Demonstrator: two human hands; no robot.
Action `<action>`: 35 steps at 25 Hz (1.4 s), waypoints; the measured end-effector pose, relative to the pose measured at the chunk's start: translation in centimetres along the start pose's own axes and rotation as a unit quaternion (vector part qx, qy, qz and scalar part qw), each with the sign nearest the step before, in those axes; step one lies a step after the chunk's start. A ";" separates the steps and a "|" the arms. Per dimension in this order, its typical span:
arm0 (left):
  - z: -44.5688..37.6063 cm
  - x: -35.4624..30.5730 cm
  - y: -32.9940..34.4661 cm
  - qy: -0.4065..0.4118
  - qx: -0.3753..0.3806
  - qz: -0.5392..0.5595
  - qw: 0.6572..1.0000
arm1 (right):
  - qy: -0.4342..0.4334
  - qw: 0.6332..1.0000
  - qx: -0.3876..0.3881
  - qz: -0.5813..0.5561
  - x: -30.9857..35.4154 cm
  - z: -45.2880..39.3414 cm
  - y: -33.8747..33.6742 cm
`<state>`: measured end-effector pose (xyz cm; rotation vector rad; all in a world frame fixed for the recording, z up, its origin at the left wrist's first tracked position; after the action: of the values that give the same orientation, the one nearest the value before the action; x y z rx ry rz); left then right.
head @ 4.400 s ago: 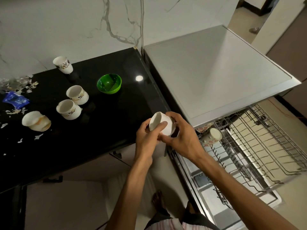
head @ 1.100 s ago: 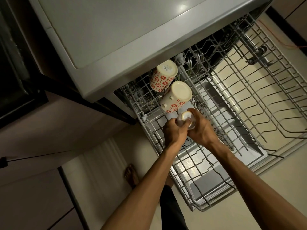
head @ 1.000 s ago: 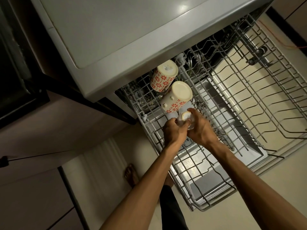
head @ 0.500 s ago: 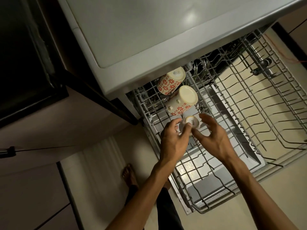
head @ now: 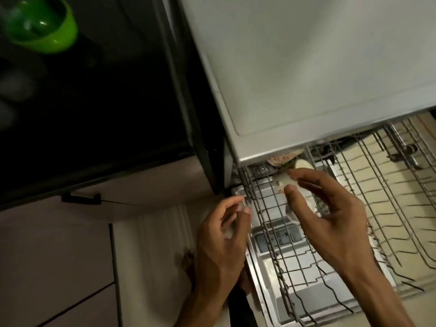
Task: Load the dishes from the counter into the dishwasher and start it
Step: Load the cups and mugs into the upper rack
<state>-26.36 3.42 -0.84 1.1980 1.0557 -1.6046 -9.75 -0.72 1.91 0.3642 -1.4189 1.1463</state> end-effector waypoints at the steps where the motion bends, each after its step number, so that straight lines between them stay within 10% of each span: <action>1: -0.1 -0.6 -1.0 0.002 -0.022 0.004 1.000 | -0.007 1.000 0.013 0.001 1.2 -0.2 0.9; 23: -6.2 -10.2 -28.1 0.086 -0.287 0.008 0.954 | -0.232 0.935 0.235 0.128 26.0 -1.8 25.7; 35: -15.6 -8.1 -44.0 0.083 -0.402 -0.202 0.889 | -0.310 0.866 0.291 0.262 34.2 -2.2 38.5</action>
<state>-62.71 31.76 10.04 0.5634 1.9320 -1.1275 -46.71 32.43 15.77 0.8679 -1.7581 2.0472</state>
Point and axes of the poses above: each hand's wrist, its own z-axis away from the middle knuckle, its own y-axis out of the palm, x = y × z, the point moved 1 cm from there along -z, towards the middle knuckle, and after that the axes turned 11 degrees about y, right-handed, at the moved point
